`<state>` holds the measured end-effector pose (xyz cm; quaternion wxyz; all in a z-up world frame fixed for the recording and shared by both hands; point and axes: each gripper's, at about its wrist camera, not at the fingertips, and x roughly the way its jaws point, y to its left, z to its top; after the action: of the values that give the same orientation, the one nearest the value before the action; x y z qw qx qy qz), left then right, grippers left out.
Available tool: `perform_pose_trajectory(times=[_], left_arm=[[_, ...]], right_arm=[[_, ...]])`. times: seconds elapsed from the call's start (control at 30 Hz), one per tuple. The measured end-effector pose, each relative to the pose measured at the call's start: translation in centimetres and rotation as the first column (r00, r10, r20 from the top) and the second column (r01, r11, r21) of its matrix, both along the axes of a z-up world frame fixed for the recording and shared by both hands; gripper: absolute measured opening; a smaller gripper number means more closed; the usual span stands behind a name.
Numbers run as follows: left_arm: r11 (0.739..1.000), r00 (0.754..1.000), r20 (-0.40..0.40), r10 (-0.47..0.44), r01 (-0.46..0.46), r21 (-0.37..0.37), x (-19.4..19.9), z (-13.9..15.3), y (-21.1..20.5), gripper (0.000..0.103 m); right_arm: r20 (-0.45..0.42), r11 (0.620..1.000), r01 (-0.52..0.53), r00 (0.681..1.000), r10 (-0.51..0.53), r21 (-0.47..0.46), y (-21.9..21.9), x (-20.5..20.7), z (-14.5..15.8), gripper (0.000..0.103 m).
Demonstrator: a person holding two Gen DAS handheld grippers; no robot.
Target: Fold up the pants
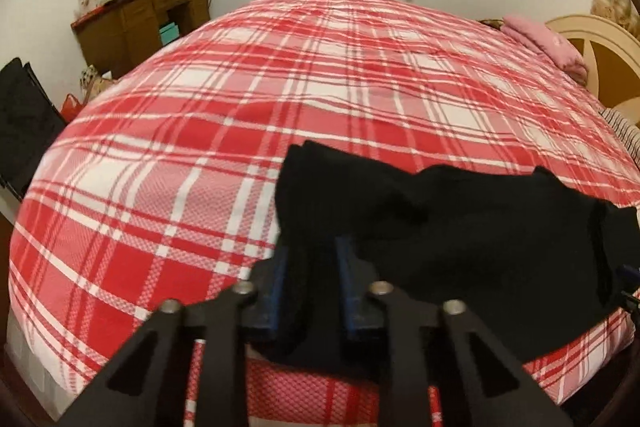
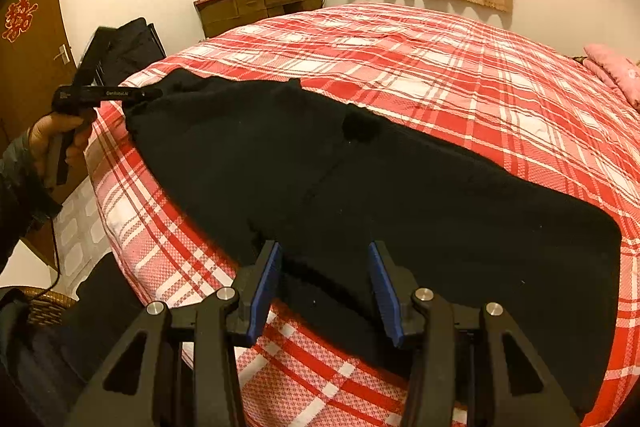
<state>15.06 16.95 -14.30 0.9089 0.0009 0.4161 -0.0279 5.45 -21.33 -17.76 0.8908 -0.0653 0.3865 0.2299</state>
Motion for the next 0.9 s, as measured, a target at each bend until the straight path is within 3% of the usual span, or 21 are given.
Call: perform_pose_trajectory(times=[0.43,0.73,0.9], left_arm=[[0.966,0.999,0.015,-0.035,0.038,-0.256,-1.2,2.8,1.0,0.009],[0.945,0.984,0.110,-0.143,0.168,-0.279,-2.9,7.4,-3.5,0.009],[0.910,0.952,0.185,-0.246,0.292,-0.295,-3.9,11.3,-8.1,0.009]], right_arm=[[0.004,0.999,0.030,1.000,-0.030,-0.017,-0.4,0.0,0.6,0.047],[0.031,0.999,0.028,0.999,-0.027,-0.029,-0.5,-0.6,1.7,0.047],[0.055,0.998,0.045,0.998,-0.043,-0.036,-1.9,-1.3,3.0,0.047]])
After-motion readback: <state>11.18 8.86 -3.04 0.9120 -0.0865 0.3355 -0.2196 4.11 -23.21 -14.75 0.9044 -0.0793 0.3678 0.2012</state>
